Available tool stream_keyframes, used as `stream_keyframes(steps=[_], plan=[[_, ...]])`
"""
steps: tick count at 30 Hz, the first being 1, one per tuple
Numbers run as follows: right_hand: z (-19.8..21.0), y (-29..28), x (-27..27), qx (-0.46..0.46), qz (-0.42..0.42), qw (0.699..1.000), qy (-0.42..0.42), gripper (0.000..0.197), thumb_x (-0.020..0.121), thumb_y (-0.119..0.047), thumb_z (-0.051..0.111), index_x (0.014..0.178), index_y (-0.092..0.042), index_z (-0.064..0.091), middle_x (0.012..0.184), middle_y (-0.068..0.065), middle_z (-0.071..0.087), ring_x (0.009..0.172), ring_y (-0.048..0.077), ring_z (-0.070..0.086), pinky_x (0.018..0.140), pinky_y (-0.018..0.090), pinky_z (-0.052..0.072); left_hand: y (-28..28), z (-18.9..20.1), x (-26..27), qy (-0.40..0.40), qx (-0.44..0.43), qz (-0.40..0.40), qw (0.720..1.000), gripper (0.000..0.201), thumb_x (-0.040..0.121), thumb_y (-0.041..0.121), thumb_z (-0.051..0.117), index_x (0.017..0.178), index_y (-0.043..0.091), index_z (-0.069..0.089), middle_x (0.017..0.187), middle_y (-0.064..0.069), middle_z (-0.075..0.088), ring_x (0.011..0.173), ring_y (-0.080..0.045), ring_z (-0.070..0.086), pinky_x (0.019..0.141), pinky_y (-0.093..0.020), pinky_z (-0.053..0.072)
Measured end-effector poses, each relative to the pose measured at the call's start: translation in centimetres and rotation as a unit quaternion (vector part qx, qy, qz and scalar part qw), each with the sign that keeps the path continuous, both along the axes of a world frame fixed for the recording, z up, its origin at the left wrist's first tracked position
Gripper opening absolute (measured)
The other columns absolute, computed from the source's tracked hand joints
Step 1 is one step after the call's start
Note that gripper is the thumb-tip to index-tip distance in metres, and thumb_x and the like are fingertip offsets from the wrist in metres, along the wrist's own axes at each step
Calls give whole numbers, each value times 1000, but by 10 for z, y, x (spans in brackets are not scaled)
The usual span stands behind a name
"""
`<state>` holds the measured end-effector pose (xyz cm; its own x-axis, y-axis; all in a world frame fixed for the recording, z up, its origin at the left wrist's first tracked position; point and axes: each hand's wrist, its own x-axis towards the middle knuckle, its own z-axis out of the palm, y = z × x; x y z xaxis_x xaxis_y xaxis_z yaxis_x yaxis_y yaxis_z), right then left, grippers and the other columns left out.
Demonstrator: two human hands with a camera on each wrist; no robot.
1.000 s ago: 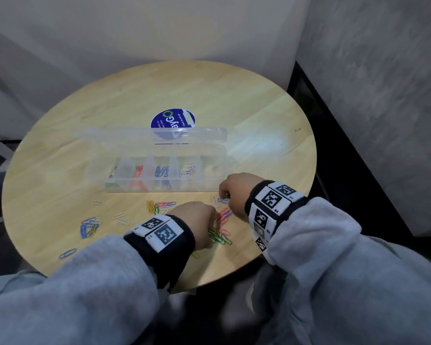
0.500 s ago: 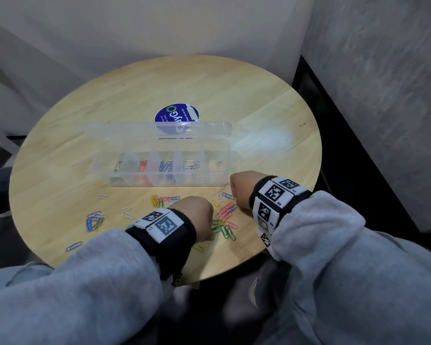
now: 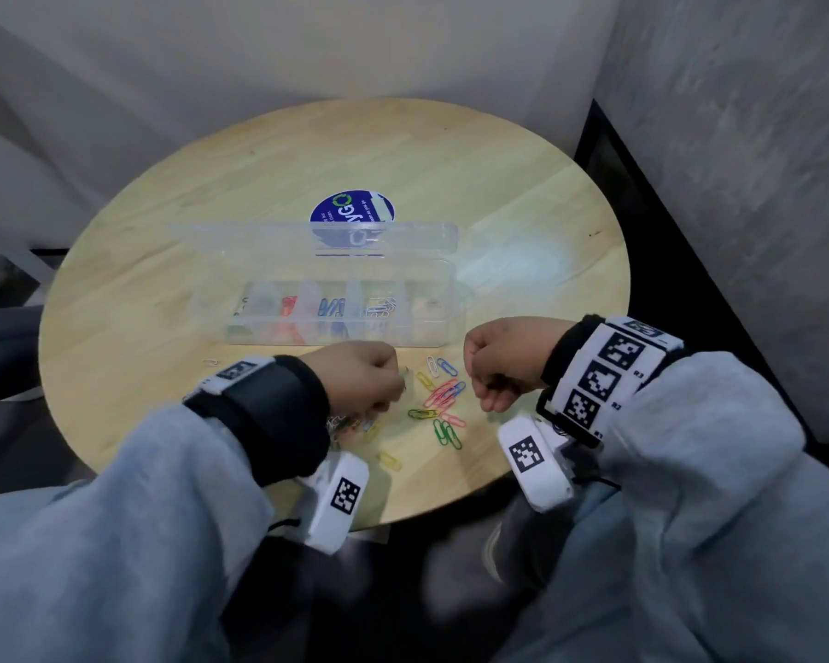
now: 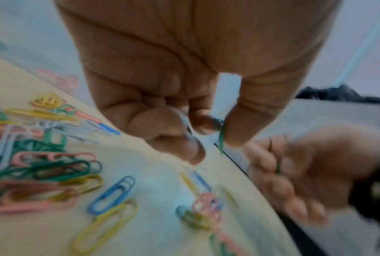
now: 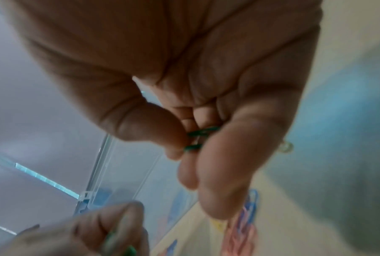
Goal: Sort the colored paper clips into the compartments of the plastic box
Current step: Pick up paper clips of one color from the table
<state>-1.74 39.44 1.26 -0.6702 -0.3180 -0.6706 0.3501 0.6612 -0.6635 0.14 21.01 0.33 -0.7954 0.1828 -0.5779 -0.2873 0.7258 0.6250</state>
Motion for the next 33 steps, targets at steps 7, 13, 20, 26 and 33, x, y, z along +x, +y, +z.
stream_keyframes(steps=[7, 13, 20, 26, 33], plan=[[-6, -17, 14, 134, 122, 982, 48, 10, 81, -11, 57, 71, -12, 54, 66, 7, 60, 56, 19, 55, 65, 29, 52, -25, 18, -2, -115, 303, 149, 934, 16, 62, 9, 31, 48, 13, 39, 45, -7, 42, 32, -13, 31, 37, -13, 20], [-10, -33, 29, 331, 209, 909, 145, 36, 72, -49, 65, 62, -17, 52, 65, -2, 57, 65, 16, 56, 62, 24, 46, -30, 13, -4, -113, 325, 194, 919, 24, 65, 15, 33, 47, 10, 46, 48, -8, 46, 36, -15, 35, 36, -13, 25], [0, -49, 28, 334, 258, 892, 160, 9, 89, -15, 54, 94, -9, 55, 69, 4, 47, 82, 22, 52, 73, 28, 44, -19, 4, -5, -55, 112, 187, 974, 25, 87, 20, 46, 65, 13, 54, 48, 0, 44, 39, -11, 34, 41, -18, 24], [-6, -49, 26, 356, 272, 879, 160, 16, 88, -12, 53, 74, -7, 49, 68, 4, 47, 71, 21, 52, 67, 27, 44, 7, -1, -1, 93, -197, -42, 975, 8, 80, 30, 64, 80, 22, 64, 79, 3, 62, 77, -16, 56, 63, -22, 40], [-9, -38, 24, 351, 255, 887, 158, 14, 78, -13, 57, 66, -12, 49, 61, 1, 50, 52, 17, 46, 47, 18, 35, 33, -13, -3, 103, -274, -101, 951, 24, 80, 28, 63, 96, 12, 69, 99, -7, 70, 84, -23, 60, 65, -25, 42]])
